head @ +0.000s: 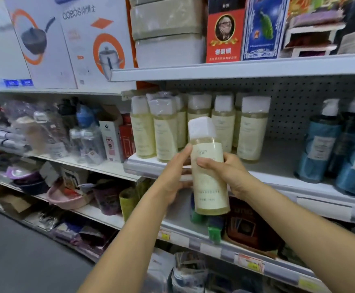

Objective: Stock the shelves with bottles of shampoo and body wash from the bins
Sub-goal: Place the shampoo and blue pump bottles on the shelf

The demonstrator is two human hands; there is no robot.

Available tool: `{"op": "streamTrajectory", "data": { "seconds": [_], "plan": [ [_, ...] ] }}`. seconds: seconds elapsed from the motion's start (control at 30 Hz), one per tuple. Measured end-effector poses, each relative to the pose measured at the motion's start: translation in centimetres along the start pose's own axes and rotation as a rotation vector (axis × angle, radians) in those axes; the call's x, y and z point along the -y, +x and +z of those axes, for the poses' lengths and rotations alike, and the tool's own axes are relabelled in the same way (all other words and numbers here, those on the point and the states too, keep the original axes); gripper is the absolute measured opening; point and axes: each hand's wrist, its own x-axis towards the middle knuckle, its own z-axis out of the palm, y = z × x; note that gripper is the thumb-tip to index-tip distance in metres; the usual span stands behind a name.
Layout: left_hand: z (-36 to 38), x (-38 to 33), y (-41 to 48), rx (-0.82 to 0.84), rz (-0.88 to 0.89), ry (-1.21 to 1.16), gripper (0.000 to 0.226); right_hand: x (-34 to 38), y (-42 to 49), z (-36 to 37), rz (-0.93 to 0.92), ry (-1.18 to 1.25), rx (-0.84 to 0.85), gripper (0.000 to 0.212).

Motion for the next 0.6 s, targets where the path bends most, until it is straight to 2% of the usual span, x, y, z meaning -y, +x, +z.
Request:
{"op": "streamTrajectory", "data": {
  "seconds": [0.1, 0.23, 0.4, 0.6],
  "plan": [
    [-1.2, -1.9, 2.1, 0.006, 0.079, 0.013, 0.051, 1.5, 3.0, 0.9, -0.073, -0.04, -0.049, 0.055],
    [-2.6, -4.4, 5.0, 0.047, 0.14, 0.042, 0.057, 3.2, 6.2, 2.0, -0.163, -0.088, -0.084, 0.058],
    [-4.0, -5.3, 8.6, 0.11, 0.167, 0.048, 0.064, 3.2, 9.6, 2.9, -0.185, -0.135, -0.135, 0.086],
    [-4.8, -3.5, 11.7, 0.171, 0.101, -0.018, 0.053, 1.4, 11.9, 3.3, -0.163, -0.135, -0.175, 0.084]
  ]
}}
